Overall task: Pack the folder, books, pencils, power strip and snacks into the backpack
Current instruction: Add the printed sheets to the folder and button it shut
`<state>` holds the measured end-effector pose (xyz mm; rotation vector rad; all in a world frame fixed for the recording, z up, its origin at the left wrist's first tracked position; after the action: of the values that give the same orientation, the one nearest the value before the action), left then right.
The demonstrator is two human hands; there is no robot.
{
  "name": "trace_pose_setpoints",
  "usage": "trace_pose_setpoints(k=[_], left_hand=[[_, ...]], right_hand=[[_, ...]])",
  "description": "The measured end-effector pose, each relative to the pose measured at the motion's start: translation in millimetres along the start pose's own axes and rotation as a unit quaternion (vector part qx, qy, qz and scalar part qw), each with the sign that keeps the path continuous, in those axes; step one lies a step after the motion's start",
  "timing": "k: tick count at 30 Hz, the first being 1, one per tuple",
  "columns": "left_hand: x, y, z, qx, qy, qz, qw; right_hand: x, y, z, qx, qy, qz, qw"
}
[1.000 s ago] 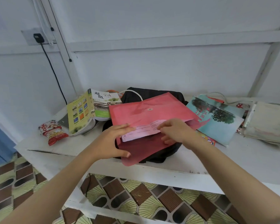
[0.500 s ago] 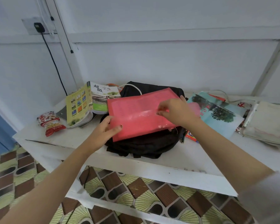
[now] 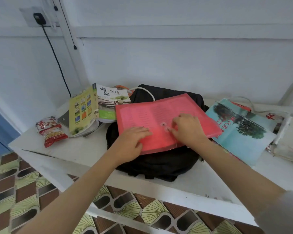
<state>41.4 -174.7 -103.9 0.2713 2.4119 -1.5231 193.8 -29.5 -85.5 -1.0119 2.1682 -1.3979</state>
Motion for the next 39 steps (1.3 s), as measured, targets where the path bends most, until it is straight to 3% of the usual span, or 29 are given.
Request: trace_pose_setpoints(k=[9, 12, 14, 17, 18, 21, 23, 26, 28, 33, 39], left_hand=[[13.3, 19.3, -19.3, 0.094, 0.057, -0.033, 0.993], [19.1, 19.0, -14.4, 0.105, 0.06, -0.024, 0.992], [22.9, 16.7, -12.7, 0.109, 0.064, -0.016, 0.992], [30.2, 13.4, -11.3, 0.116, 0.075, -0.011, 0.99], [32.3, 12.0, -10.8, 0.119, 0.08, -0.01, 0.99], [37.2, 8.3, -9.1, 0.128, 0.086, -0.008, 0.988], [39.2, 6.1, -9.6, 0.129, 0.086, 0.0, 0.988], [41.3, 4.3, -10.5, 0.131, 0.092, 0.004, 0.987], [41.9, 3.4, -10.6, 0.13, 0.083, 0.015, 0.988], [35.9, 3.7, -11.6, 0.121, 0.079, 0.009, 0.989], [25.9, 11.7, -10.1, 0.123, 0.049, -0.027, 0.991]], right_hand=[[19.4, 9.6, 7.5, 0.041, 0.039, 0.043, 0.997], [18.3, 5.8, -3.4, 0.086, 0.125, -0.072, 0.986], [14.3, 1.6, -13.9, 0.148, 0.204, -0.202, 0.947], [13.0, -8.4, -25.6, 0.259, 0.304, -0.369, 0.839], [11.0, -12.3, -30.4, 0.282, 0.291, -0.354, 0.843], [7.9, -24.7, -47.6, 0.34, 0.155, -0.167, 0.912], [11.2, -32.1, -58.9, 0.374, 0.085, -0.076, 0.92], [13.0, -42.3, -79.6, 0.375, 0.061, -0.02, 0.925], [9.4, -46.4, -94.9, 0.332, 0.037, -0.021, 0.942], [14.8, -31.9, -111.0, 0.231, -0.023, -0.16, 0.959], [22.5, 14.1, -113.8, 0.175, -0.063, -0.169, 0.968]])
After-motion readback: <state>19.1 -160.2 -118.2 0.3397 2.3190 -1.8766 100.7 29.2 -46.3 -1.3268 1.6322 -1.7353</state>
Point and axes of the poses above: each hand's wrist, its own z-axis away from the middle knuckle, its own y-axis out of the palm, x = y × z, the point moved 1 cm from there along -z, towards the middle knuckle, and after that the axes turned 11 degrees about -x, right-handed, at the moved point
